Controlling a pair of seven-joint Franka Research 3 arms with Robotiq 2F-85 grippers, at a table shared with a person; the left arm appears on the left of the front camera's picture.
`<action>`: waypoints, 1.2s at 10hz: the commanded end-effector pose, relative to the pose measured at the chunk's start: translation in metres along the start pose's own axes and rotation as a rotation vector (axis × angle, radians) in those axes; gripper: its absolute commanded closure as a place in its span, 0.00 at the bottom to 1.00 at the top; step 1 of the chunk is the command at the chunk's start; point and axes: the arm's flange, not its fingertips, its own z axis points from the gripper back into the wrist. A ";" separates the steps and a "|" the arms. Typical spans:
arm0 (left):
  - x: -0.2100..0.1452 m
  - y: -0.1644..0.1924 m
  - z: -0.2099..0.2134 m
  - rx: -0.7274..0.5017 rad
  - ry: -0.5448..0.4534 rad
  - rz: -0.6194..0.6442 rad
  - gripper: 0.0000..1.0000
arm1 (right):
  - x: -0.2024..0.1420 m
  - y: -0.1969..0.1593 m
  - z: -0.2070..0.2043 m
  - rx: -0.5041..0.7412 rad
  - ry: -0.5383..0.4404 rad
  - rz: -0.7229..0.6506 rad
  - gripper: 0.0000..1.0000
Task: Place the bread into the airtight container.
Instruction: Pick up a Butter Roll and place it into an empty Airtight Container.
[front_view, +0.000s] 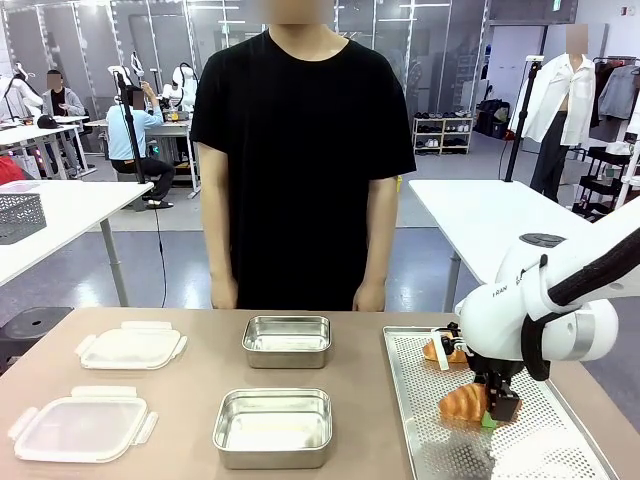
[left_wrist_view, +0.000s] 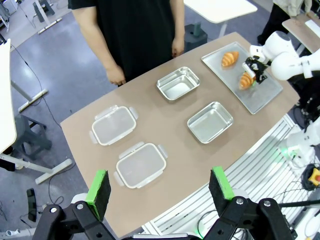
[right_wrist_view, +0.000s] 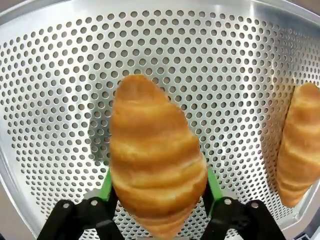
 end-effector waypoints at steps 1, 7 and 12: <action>0.002 0.000 0.002 0.002 0.001 -0.004 0.00 | -0.002 -0.002 0.002 0.004 -0.017 0.023 0.43; 0.002 0.000 0.002 0.002 0.001 -0.004 0.00 | 0.045 0.014 0.075 0.055 -0.039 -0.063 0.53; 0.002 0.000 0.002 0.002 0.001 -0.004 0.00 | 0.164 0.061 0.112 0.047 -0.048 -0.038 0.53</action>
